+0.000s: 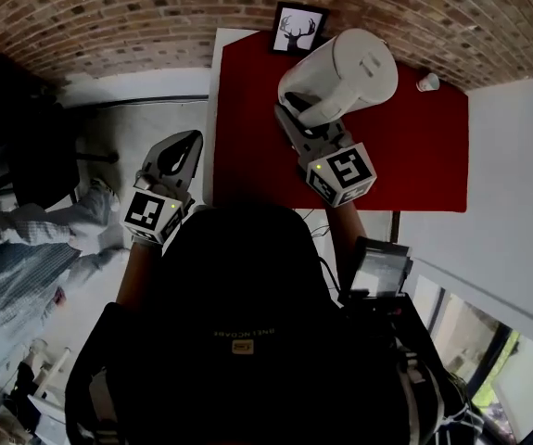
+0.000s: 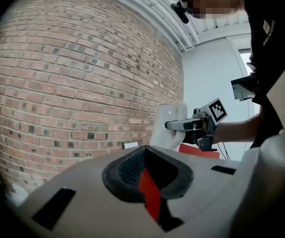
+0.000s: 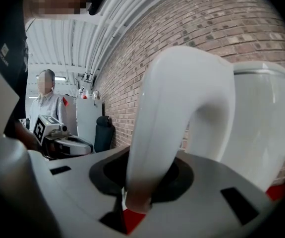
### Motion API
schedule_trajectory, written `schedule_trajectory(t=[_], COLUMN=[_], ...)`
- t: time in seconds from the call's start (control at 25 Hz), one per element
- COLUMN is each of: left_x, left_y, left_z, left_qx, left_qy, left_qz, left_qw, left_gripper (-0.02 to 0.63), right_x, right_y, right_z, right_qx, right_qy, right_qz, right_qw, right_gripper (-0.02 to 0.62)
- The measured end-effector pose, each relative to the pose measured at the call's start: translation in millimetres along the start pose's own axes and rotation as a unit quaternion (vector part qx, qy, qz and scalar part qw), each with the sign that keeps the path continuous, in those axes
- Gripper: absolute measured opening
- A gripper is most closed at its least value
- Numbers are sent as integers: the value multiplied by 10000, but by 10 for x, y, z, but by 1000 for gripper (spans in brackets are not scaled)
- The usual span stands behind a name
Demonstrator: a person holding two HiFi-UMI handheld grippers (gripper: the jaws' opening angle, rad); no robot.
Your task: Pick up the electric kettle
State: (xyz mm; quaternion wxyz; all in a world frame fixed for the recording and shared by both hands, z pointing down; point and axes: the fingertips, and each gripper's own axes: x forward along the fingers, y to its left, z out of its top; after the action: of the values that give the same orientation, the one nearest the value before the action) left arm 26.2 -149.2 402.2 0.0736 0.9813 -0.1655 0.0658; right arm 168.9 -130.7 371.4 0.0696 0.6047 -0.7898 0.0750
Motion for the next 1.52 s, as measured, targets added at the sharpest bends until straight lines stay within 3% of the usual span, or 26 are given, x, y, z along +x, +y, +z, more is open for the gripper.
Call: schedule_trajectory(t=[0.56,0.96,1.52], left_x=[476,721,908], left_y=[-335,-558,-760], left_z=[79,124,192], left_qx=[221,316,373], left_qy=[-9,44,95], left_qz=[-878,-1387,-1749], left_qw=[9959,9898,9838], left_gripper=[3,3,3], right_x=[-459,-845,-1241], right_y=[19,-110,-224], right_z=[112,159,28], right_qx=[18,175,330], right_qy=[-122,-135,-48], right_qz=[-41,-488,-926], right_qw=[9999,9986,9951], right_gripper=[100,100,100])
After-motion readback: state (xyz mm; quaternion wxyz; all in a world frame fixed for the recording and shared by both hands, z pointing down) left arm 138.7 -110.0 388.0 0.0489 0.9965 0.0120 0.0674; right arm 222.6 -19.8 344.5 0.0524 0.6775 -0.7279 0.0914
